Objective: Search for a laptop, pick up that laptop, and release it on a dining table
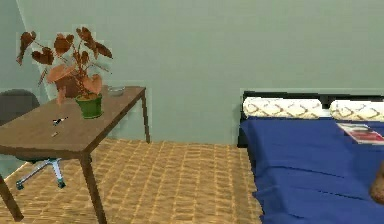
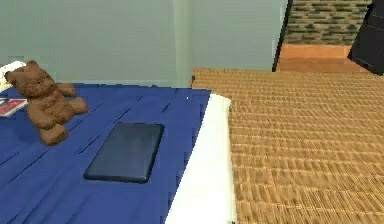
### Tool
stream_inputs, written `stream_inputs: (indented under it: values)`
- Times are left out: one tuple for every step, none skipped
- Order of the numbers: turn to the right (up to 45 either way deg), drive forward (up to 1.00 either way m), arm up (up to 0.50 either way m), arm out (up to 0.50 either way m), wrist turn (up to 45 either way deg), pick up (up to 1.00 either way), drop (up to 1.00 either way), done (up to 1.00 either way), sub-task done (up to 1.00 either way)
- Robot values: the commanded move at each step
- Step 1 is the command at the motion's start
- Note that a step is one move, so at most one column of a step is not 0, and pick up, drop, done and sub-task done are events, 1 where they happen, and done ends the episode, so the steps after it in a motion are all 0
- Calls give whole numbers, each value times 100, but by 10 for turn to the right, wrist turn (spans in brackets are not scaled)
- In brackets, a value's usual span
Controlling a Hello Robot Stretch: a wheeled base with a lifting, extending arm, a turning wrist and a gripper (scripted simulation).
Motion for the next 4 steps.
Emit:
stream_inputs:
  values:
    - [-150, 0, 0, 0, 0, 0, 0, 0, 0]
    - [0, 0, 50, 0, 0, 0, 0, 0, 0]
    - [0, 0, 20, 0, 0, 0, 0, 0, 0]
    - [0, 0, 0, 34, 0, 0, 0, 0, 0]
